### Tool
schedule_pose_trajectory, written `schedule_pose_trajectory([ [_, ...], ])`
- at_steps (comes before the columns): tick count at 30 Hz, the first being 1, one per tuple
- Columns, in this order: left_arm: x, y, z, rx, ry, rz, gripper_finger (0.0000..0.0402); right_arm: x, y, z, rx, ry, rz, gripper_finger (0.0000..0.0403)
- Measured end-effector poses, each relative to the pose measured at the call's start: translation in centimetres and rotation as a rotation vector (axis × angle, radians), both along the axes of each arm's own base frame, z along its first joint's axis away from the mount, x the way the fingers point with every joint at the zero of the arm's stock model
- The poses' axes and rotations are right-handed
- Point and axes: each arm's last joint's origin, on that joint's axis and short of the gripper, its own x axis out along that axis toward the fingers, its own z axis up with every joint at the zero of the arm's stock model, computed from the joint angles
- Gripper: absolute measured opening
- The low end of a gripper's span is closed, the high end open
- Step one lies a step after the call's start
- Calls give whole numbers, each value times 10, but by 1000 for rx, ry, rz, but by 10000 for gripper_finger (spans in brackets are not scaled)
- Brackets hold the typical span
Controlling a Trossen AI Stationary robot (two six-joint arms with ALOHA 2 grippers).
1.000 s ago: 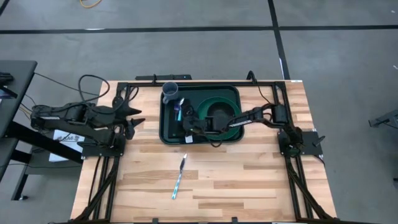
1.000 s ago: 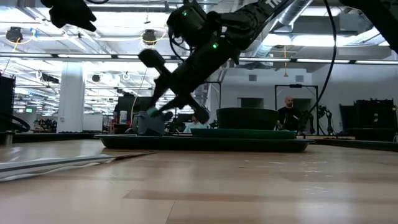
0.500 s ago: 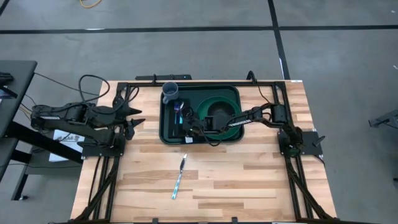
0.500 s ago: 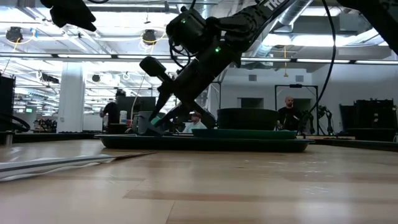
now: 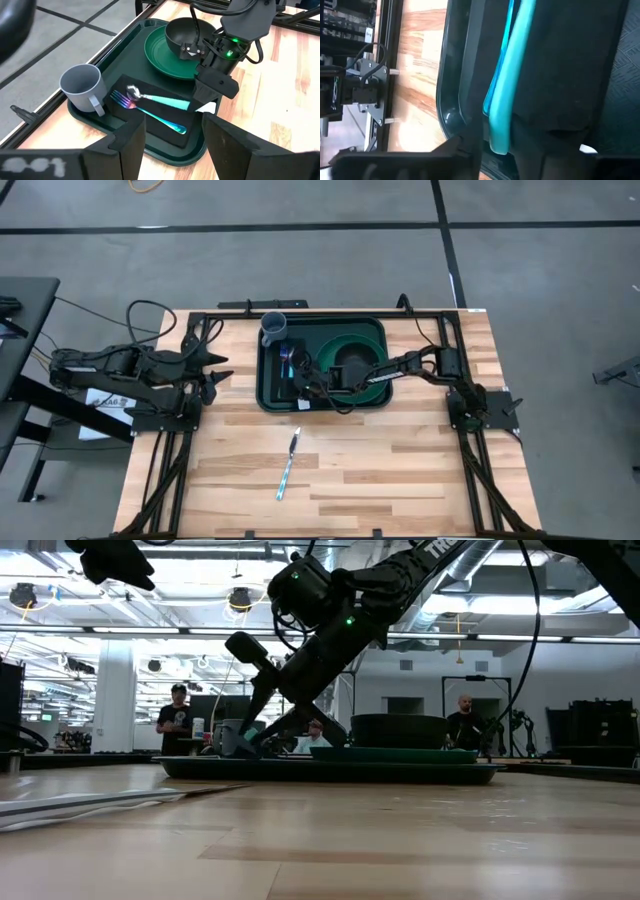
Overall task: Set up tray
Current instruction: Put the blue spoon to the right of the blue fork on the black napkin, then put the blue knife to the right of the blue spoon on the black napkin
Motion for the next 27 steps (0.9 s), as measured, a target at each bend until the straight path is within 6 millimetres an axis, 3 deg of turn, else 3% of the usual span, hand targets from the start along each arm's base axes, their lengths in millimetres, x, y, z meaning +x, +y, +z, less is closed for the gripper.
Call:
schedule_pose_trajectory([
  [5, 0, 0, 0, -1, -1, 1, 183, 0, -3, 0, 1, -2, -7, 110],
  [16, 0, 0, 0, -3, -4, 2, 183, 5, -13, 7, -4, -97, -28, 81],
  [27, 0, 0, 0, -17, -10, 12, 183, 19, -19, 35, -4, -405, 1, 74],
])
